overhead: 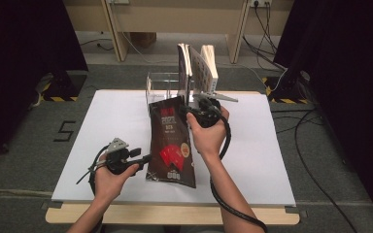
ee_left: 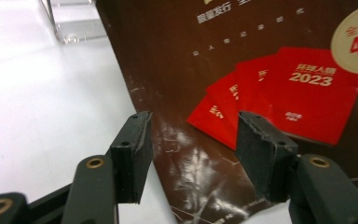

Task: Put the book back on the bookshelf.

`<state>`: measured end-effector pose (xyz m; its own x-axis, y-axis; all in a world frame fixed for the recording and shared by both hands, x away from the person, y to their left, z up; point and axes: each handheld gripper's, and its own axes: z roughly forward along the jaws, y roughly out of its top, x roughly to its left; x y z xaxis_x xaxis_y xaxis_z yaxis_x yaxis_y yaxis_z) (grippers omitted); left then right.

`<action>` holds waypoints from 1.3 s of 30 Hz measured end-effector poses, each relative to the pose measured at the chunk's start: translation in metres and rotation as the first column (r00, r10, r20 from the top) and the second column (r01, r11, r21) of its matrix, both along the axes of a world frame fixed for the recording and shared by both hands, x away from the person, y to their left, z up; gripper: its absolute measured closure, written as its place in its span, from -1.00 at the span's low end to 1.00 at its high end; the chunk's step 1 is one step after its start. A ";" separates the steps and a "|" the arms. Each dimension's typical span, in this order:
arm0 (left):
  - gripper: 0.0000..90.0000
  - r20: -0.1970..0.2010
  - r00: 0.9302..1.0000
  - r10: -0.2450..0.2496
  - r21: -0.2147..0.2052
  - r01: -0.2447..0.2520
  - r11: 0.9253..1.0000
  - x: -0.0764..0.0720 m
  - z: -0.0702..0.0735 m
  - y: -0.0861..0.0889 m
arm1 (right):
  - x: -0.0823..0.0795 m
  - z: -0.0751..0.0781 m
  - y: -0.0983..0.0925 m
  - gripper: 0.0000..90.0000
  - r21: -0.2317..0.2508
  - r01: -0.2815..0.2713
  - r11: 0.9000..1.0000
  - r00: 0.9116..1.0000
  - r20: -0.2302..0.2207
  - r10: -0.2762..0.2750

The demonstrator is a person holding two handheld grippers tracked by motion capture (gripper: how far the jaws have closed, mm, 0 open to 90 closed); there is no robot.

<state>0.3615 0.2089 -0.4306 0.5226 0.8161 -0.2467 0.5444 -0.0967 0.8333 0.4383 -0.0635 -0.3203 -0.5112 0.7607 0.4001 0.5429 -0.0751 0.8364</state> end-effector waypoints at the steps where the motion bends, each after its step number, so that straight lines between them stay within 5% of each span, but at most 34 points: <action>1: 0.00 0.006 1.000 0.001 -0.004 -0.001 1.000 0.001 0.001 0.000 | 0.000 0.001 0.001 0.94 0.002 0.002 1.000 1.000 0.003 -0.002; 23: -0.08 0.038 0.999 0.018 -0.046 -0.017 0.999 0.018 0.027 -0.002 | 0.011 0.022 0.022 0.94 0.014 0.052 0.999 0.992 0.118 -0.053; 39: -0.09 0.059 0.998 0.014 -0.065 -0.010 0.998 0.027 0.042 -0.007 | 0.015 0.032 0.031 0.94 0.047 0.083 0.995 0.976 0.196 -0.091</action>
